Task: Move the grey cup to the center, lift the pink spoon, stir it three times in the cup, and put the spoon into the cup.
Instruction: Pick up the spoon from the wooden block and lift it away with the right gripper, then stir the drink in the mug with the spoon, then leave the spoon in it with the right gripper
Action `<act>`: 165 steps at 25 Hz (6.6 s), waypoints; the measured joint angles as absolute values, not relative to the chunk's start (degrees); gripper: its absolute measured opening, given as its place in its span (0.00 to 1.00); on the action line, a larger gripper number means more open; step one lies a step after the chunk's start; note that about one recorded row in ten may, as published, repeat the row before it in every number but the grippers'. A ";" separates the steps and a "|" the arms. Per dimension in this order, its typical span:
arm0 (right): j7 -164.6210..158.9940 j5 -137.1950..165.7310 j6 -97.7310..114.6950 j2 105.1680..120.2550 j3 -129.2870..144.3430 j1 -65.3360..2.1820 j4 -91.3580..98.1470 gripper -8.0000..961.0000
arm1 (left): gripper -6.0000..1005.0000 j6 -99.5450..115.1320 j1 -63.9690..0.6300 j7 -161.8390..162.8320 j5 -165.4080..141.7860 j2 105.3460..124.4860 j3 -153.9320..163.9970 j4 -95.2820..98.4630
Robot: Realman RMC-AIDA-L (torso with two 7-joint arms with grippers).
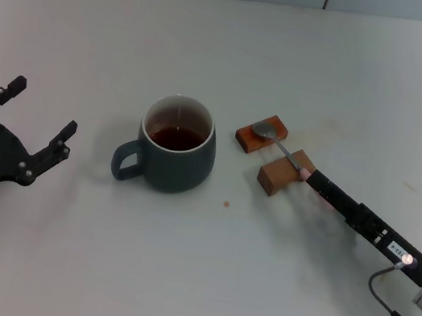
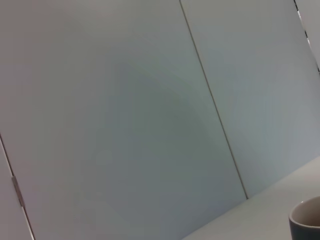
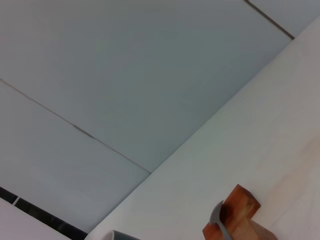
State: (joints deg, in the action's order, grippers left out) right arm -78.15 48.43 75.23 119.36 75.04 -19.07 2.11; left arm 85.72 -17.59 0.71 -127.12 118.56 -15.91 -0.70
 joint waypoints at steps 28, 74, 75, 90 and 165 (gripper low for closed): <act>-77.90 50.35 72.95 119.27 75.21 -20.24 2.53 0.16 | 0.85 85.71 -17.85 0.61 -126.91 118.56 -16.00 -0.70; -139.20 111.89 104.65 113.23 53.72 -33.64 94.17 0.13 | 0.85 86.14 -17.30 0.44 -127.29 118.74 -15.92 -3.00; -142.79 115.36 107.20 112.17 53.71 -37.64 94.75 0.13 | 0.85 86.15 -17.31 0.44 -127.28 118.74 -15.91 -2.98; -148.09 134.88 114.61 110.57 56.71 -58.68 85.63 0.13 | 0.85 85.96 -17.73 0.44 -127.26 118.67 -15.96 -3.60; -139.30 150.09 90.40 118.99 68.98 -79.63 39.45 0.13 | 0.85 82.68 -17.69 7.31 -128.10 118.48 -2.63 1.58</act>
State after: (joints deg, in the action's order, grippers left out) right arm -139.30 150.09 90.40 118.99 68.98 -79.63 39.45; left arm 82.68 -17.69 7.31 -128.10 118.48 -2.63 1.58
